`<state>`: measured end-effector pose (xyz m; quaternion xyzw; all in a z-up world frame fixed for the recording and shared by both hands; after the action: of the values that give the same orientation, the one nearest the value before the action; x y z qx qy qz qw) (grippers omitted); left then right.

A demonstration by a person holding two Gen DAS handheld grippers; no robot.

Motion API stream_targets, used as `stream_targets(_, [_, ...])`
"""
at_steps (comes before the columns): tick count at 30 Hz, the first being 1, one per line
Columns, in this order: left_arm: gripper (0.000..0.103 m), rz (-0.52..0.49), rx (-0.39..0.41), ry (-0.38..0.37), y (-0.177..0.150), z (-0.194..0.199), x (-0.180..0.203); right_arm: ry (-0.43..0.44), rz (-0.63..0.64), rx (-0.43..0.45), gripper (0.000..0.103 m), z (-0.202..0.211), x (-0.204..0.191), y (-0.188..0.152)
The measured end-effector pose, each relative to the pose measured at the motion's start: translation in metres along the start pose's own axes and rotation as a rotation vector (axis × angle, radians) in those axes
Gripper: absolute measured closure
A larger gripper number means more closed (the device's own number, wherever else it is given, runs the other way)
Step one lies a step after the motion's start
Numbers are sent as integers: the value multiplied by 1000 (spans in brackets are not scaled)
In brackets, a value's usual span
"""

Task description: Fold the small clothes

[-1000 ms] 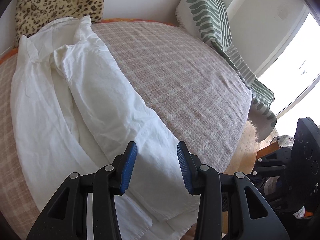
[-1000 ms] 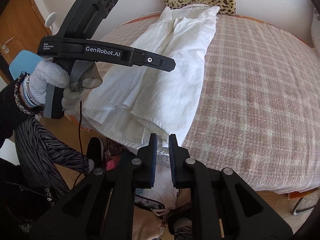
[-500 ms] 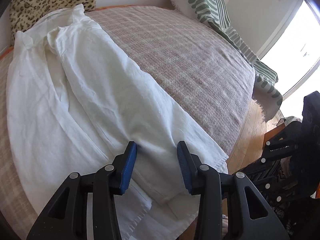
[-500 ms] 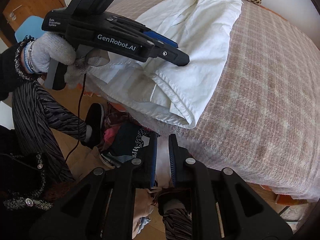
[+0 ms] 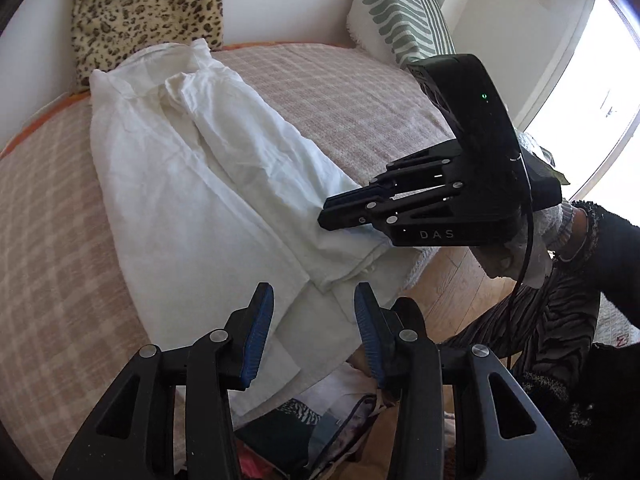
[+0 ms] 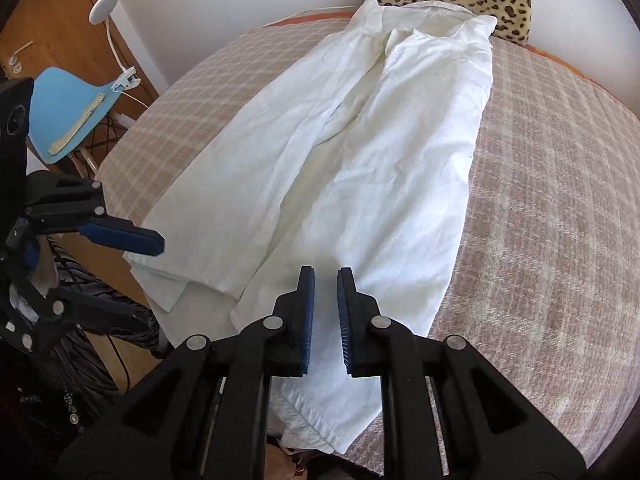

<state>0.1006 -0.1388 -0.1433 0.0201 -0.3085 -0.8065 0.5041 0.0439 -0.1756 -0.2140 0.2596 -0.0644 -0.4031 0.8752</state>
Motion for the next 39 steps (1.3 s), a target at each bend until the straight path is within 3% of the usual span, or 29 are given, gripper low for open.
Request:
stream_targets(2, [64, 6, 7, 50, -6, 8, -18, -16, 37, -6, 90, 1, -8, -8])
stream_targets(7, [64, 138, -62, 57, -23, 6, -62, -10, 63, -83, 90, 25, -13, -31])
stream_targets(9, [61, 208, -72, 36, -29, 6, -72, -28, 35, -64, 80, 42, -9, -38])
stream_targets(11, [61, 296, -77, -4, -34, 4, -82, -46, -53, -32, 46, 52, 9, -45])
stream_targets(13, [61, 363, -85, -25, -35, -3, -89, -16, -156, -20, 45, 52, 26, -51])
stream_targets(16, [62, 384, -124, -89, -41, -17, -80, 90, -277, -26, 45, 40, 42, -56])
stream_targets(18, [61, 367, -114, -102, -44, -18, -72, 167, -317, -39, 45, 31, 42, -59])
stream_targets(21, [61, 381, -109, -132, -44, -18, -71, 200, -313, -33, 43, 23, 37, -56])
stream_targets(23, [63, 410, -97, -154, -43, -16, -74, 253, -336, -31, 47, 20, 36, -54])
stream_targets(25, [81, 434, -104, -176, -46, -20, -76, 287, -358, -28, 53, 15, 36, -51])
stream_targets(27, [91, 446, -102, -190, -50, -21, -78, 305, -374, -31, 64, 13, 35, -52])
stream_targets(29, [95, 440, -77, -195, -49, -18, -77, 340, -413, -23, 81, 13, 35, -55])
stream_targets(32, [96, 483, -39, -255, -46, -11, -79, 419, -512, 14, 90, 15, 45, -58])
stream_targets(39, [97, 589, 48, -398, -24, 4, -90, 533, -612, 131, 92, 25, 51, -33])
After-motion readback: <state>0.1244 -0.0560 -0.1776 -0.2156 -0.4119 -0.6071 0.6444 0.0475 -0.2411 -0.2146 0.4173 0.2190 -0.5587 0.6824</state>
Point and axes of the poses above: each gripper's, at about its wrist camera, not at the fingertips, and z roughly against the way its jaws point, x to its right, y to its top, the point moved 3 cm from there along -z, roughly the way its jaws point, and after that the axes turned 7 degrees about z, right-handed, at the moved point
